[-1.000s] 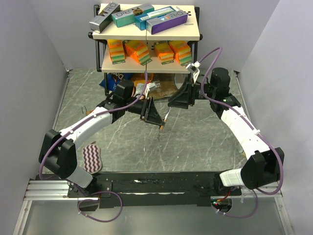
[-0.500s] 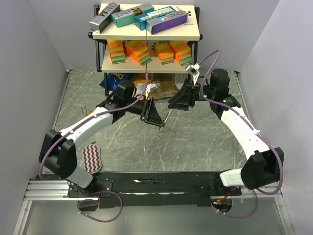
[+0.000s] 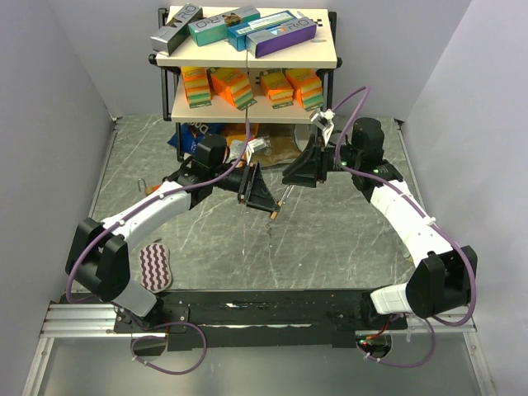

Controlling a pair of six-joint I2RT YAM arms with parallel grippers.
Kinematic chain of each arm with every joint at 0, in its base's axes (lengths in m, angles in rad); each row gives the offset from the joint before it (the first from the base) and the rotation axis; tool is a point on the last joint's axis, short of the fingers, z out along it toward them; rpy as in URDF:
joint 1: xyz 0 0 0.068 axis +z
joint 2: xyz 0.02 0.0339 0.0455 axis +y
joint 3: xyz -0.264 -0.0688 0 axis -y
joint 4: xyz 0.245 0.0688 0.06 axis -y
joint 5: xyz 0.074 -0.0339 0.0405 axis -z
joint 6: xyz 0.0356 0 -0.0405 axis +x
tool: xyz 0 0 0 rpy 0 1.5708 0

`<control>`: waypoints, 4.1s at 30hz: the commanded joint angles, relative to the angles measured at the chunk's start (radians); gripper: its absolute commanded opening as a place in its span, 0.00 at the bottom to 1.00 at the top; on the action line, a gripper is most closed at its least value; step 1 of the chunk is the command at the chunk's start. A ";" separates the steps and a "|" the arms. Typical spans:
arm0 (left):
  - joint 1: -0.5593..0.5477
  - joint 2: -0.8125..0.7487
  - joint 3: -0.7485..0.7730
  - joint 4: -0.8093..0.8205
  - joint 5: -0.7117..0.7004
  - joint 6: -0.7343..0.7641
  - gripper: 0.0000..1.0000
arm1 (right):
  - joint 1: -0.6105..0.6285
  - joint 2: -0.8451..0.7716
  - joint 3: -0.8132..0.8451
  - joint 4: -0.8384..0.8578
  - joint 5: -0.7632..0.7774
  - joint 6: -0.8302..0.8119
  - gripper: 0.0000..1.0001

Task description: Unlock with the key

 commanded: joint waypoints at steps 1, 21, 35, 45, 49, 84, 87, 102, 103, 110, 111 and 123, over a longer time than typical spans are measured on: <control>0.003 -0.040 0.032 0.142 -0.010 0.006 0.01 | 0.025 0.014 -0.012 -0.039 -0.052 -0.013 0.49; -0.131 -0.016 0.242 -0.556 -1.149 0.361 0.01 | 0.136 0.114 0.207 -0.473 0.448 -0.085 0.00; -0.151 -0.059 0.143 -0.559 -1.195 0.289 0.01 | 0.169 0.138 0.140 -0.343 0.526 0.070 0.28; -0.142 -0.145 -0.032 -0.581 -1.097 0.292 0.01 | 0.132 0.093 0.043 -0.286 0.584 0.110 0.67; -0.093 -0.140 -0.094 -0.601 -1.083 0.254 0.01 | 0.109 0.060 0.011 -0.282 0.621 0.114 0.68; 0.272 0.214 -0.106 -0.628 -1.184 0.375 0.01 | 0.087 0.000 -0.005 -0.323 0.663 0.070 0.69; 0.306 0.239 -0.089 -0.628 -1.225 0.375 0.01 | 0.089 0.011 0.001 -0.325 0.658 0.070 0.69; 0.455 0.429 0.066 -0.635 -1.224 0.490 0.01 | 0.081 -0.009 0.000 -0.346 0.686 0.052 0.69; 0.469 0.435 0.075 -0.632 -1.219 0.494 0.01 | 0.080 -0.007 0.000 -0.348 0.686 0.052 0.69; 0.480 0.510 0.188 -0.661 -1.241 0.537 0.01 | 0.080 0.007 0.026 -0.354 0.676 0.052 0.69; 0.483 0.516 0.196 -0.662 -1.244 0.534 0.01 | 0.080 0.007 0.027 -0.354 0.676 0.052 0.69; 0.489 0.507 0.239 -0.662 -1.245 0.488 0.46 | 0.074 -0.033 0.034 -0.374 0.702 0.050 0.69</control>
